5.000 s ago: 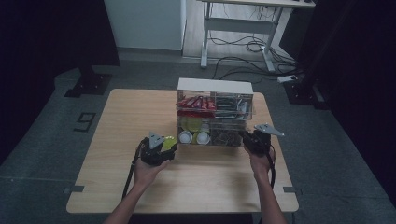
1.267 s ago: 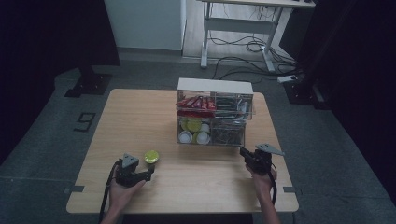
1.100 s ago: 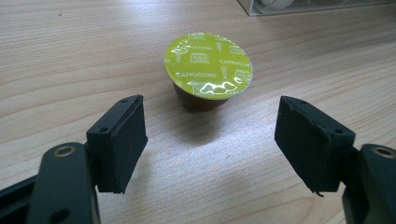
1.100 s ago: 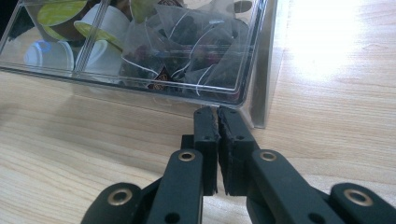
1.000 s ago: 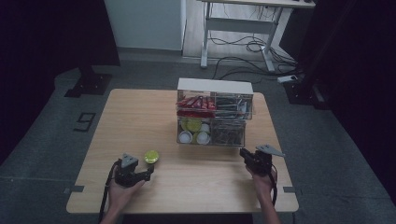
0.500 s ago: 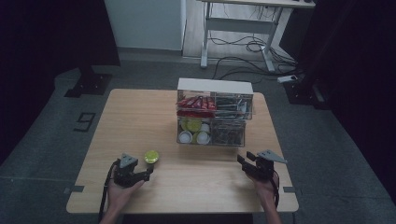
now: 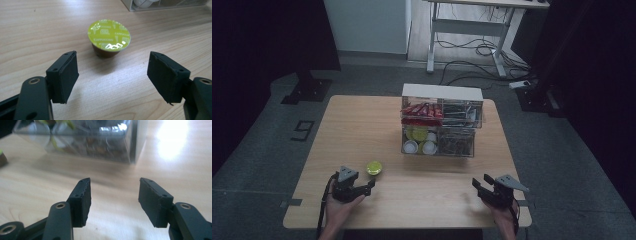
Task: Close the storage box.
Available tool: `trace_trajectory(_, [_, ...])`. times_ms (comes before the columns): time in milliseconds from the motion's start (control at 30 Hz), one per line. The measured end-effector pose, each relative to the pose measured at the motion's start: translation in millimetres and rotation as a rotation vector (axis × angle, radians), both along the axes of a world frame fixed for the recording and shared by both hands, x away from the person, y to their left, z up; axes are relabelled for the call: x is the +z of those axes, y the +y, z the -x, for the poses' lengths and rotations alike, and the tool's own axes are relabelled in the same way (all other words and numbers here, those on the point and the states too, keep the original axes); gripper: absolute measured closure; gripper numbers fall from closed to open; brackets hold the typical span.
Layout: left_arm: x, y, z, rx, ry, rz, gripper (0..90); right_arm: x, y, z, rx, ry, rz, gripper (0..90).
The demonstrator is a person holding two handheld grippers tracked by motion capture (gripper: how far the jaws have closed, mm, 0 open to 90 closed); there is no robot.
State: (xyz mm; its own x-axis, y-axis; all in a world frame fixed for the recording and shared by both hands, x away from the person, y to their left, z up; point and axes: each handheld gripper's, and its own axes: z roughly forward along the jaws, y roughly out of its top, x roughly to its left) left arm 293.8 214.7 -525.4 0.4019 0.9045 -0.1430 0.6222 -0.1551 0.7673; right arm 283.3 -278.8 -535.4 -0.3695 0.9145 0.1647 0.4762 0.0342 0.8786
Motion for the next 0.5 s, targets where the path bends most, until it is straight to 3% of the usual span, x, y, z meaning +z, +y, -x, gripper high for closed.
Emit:
trace_trajectory(167, [-2.7, -1.1, 2.8, -0.002, 0.008, 0.000, 25.0, -8.7, -4.2, 7.8, -0.010, 0.018, 0.019, 45.3])
trace_trajectory(500, [2.2, -0.8, 6.1, -0.017, -0.010, -0.001, 24.9, -9.7, -2.5, 4.8, -0.012, 0.019, 0.027, 45.4])
